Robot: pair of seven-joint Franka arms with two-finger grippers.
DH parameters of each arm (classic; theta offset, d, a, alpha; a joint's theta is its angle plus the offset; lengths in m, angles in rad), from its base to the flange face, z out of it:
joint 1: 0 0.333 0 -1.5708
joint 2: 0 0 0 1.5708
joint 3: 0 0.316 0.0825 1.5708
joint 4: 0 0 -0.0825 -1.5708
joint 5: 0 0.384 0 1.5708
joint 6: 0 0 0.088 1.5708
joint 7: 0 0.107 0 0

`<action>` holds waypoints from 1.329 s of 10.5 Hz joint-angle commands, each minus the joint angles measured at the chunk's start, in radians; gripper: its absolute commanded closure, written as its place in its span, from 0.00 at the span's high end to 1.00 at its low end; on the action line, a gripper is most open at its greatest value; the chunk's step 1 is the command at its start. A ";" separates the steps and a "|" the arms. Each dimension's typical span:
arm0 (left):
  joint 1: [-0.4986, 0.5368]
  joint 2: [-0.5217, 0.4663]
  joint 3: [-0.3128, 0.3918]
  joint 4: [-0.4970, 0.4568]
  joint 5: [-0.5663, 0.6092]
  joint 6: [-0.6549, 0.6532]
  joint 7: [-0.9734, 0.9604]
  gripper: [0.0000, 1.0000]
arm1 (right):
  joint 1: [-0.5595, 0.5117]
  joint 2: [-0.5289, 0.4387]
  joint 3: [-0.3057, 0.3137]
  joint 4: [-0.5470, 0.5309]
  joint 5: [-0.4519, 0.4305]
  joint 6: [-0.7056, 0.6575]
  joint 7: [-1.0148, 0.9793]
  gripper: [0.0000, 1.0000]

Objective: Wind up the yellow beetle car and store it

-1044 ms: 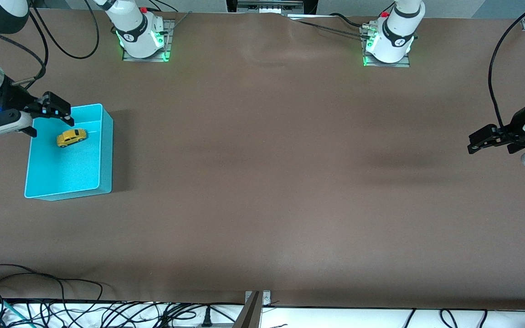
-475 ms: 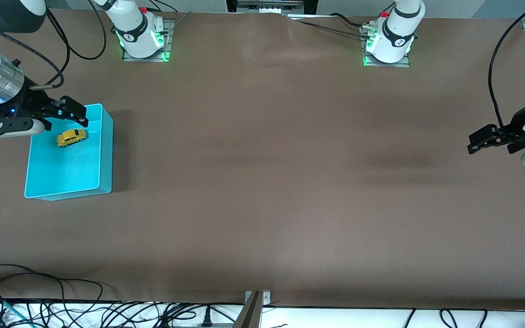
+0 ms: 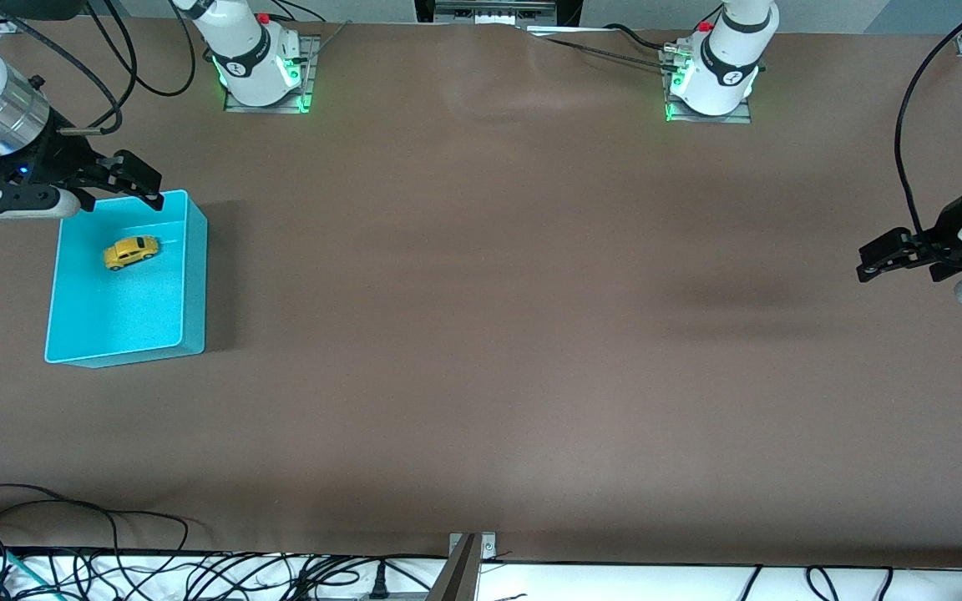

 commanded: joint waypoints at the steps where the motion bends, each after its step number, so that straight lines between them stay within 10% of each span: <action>1: 0.002 0.003 0.001 0.014 -0.020 -0.015 0.024 1.00 | 0.004 -0.016 -0.001 -0.017 -0.035 -0.001 0.010 1.00; 6: 0.000 0.003 0.001 0.014 -0.020 -0.015 0.024 1.00 | 0.072 -0.011 -0.143 -0.014 -0.031 -0.012 -0.071 1.00; 14: -0.001 0.003 0.001 0.014 -0.020 -0.015 0.024 1.00 | 0.077 0.038 -0.176 0.092 -0.023 -0.062 -0.085 1.00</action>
